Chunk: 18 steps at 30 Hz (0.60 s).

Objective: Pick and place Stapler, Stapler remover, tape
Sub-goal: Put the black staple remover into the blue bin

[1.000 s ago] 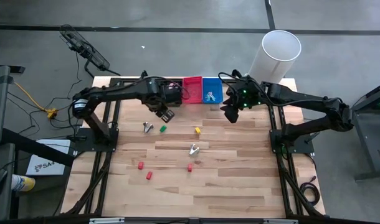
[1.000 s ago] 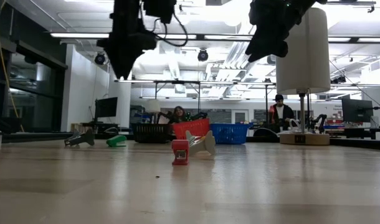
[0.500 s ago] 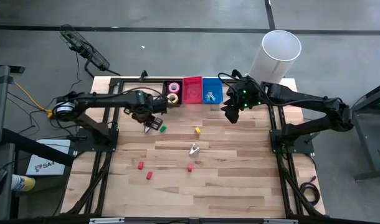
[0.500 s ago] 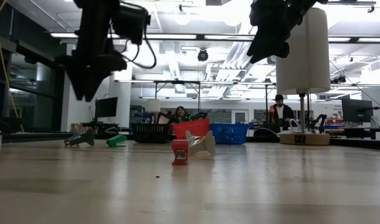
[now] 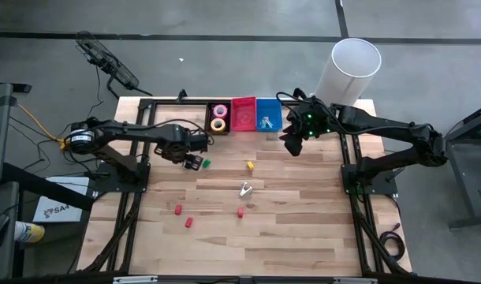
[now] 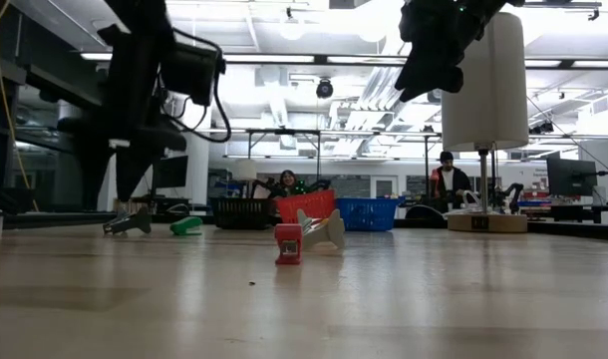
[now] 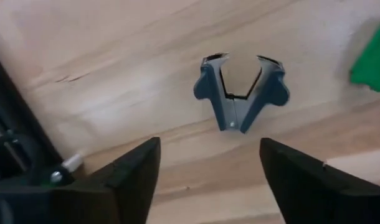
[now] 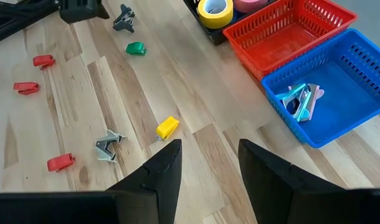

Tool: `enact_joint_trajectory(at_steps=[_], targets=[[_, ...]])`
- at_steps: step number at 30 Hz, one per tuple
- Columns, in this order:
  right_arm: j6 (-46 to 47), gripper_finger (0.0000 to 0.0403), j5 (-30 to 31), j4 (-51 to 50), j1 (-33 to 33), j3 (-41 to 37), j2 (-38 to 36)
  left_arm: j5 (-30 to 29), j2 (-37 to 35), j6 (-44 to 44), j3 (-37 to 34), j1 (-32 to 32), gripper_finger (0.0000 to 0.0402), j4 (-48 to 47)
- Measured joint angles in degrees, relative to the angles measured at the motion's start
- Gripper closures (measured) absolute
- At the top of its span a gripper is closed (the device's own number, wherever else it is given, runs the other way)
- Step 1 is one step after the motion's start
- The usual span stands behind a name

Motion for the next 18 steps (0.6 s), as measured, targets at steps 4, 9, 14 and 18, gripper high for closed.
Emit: enact_joint_trajectory(at_steps=[4,9,14,18], targets=[[0.0,0.0254,0.0,0.0,0.0,0.0,0.0,-0.1,0.0,-0.2,-3.6,0.0,0.0112,6.4],[0.0,0.0254,0.0,0.0,0.0,0.0,0.0,1.7,0.0,0.9,-7.3,0.0,0.011,14.5],[0.0,0.0254,0.2,0.0,0.0,0.0,0.0,-1.5,0.0,0.9,-8.8,0.1,0.011,17.0],[-0.1,0.0254,0.4,0.0,0.0,0.0,0.0,-4.0,0.0,2.0,-8.9,0.1,0.011,19.1]])
